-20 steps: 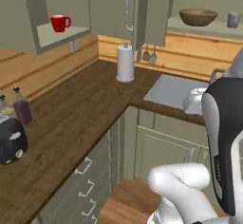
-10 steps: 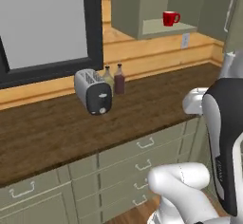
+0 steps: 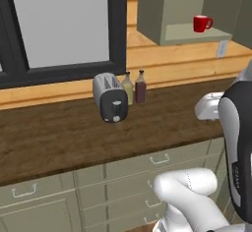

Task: Gather all objects into one cabinet and sort the glasses and bowls to opposite sides.

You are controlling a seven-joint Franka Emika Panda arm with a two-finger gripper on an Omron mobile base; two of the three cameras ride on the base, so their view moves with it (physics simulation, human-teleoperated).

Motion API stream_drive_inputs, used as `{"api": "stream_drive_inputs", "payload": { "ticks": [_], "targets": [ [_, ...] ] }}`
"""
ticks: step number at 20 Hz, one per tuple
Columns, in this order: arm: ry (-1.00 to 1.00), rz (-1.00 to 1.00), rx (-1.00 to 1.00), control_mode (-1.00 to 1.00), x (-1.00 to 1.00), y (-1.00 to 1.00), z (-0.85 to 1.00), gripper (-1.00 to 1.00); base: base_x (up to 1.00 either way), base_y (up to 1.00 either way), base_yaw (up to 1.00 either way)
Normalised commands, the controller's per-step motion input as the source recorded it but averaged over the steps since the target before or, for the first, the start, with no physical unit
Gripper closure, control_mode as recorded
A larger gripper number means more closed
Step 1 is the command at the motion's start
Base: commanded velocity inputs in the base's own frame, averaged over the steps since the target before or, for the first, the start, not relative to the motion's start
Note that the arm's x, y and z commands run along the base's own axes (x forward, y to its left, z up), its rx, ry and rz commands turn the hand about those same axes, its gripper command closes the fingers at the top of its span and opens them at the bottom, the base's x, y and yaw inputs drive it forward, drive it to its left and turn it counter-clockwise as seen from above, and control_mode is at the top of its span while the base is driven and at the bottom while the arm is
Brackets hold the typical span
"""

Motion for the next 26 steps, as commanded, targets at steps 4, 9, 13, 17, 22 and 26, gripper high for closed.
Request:
{"api": "stream_drive_inputs", "payload": {
  "ticks": [4, 9, 13, 17, 22, 26],
  "targets": [
    [0.00, 0.00, 0.00, 1.00, 0.00, 0.00, 0.00, -1.00, 0.67, -0.54, 0.07],
    [0.00, 0.00, 0.00, 1.00, 0.00, 0.00, 0.00, -1.00, 0.66, -0.44, 0.05],
    [0.00, 0.00, 0.00, 1.00, 0.00, 0.00, 0.00, -1.00, 0.46, -0.21, 0.02],
    [0.00, 0.00, 0.00, 1.00, 0.00, 0.00, 0.00, -1.00, 0.49, -0.18, -0.07],
    [0.00, 0.00, 0.00, 1.00, 0.00, 0.00, 0.00, -1.00, 0.56, -0.01, -0.21],
    [0.00, 0.00, 0.00, 1.00, 0.00, 0.00, 0.00, -1.00, 0.47, -0.03, -0.19]
  ]
}}
